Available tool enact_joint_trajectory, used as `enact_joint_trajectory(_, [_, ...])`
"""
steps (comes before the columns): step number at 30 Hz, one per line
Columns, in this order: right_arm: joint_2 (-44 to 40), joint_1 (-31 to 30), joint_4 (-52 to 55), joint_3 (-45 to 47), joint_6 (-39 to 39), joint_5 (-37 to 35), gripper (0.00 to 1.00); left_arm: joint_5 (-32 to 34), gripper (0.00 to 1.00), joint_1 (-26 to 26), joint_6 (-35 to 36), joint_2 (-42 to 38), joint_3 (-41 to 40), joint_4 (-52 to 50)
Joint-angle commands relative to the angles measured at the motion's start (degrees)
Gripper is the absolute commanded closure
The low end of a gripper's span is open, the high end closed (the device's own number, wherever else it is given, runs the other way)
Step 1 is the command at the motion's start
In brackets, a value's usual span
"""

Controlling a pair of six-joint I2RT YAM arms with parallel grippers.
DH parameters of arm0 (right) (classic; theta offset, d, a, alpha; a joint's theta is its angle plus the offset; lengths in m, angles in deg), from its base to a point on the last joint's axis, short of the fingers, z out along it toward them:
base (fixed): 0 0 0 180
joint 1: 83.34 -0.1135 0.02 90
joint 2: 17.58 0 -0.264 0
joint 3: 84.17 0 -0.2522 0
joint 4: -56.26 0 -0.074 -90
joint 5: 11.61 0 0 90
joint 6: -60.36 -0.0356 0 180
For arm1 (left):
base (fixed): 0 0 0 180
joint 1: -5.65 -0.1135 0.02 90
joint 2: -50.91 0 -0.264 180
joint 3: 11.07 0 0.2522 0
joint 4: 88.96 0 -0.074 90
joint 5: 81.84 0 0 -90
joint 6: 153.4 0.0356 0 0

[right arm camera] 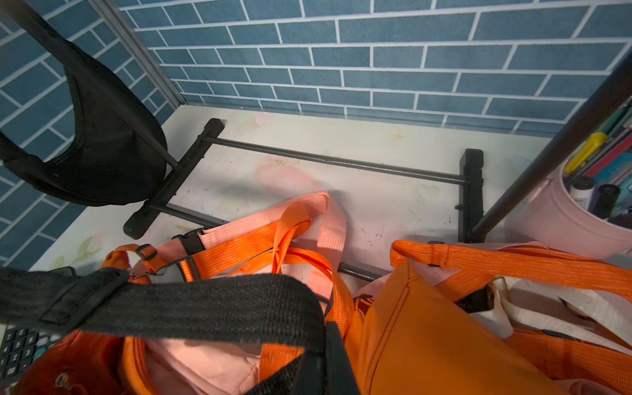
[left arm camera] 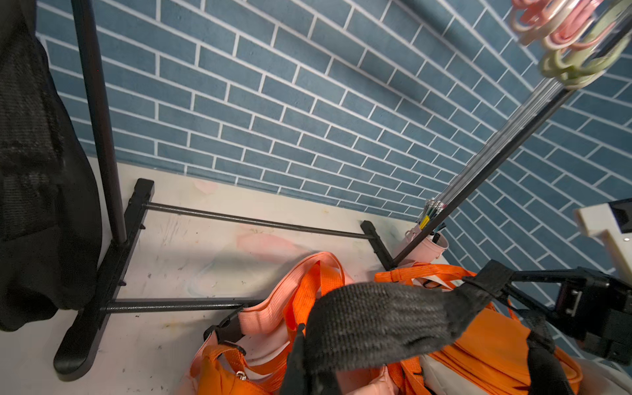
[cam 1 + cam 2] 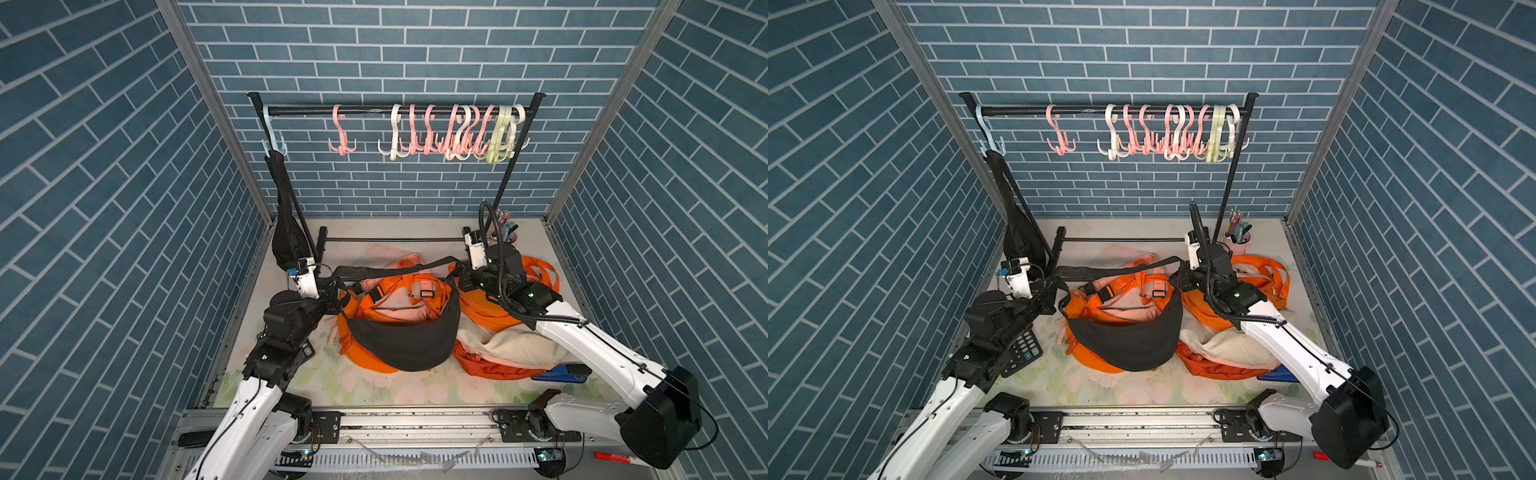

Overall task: Take the bag off the hook
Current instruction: Place the bag inside the bag.

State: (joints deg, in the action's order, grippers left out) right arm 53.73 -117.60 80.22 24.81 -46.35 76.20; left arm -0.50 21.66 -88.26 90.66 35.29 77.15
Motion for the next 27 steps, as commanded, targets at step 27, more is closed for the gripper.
enact_joint_trajectory(27, [16.6,3.3,-6.2,-7.5,2.5,5.9,1.00,14.9,1.00,6.4,3.2,28.4,7.2,11.0])
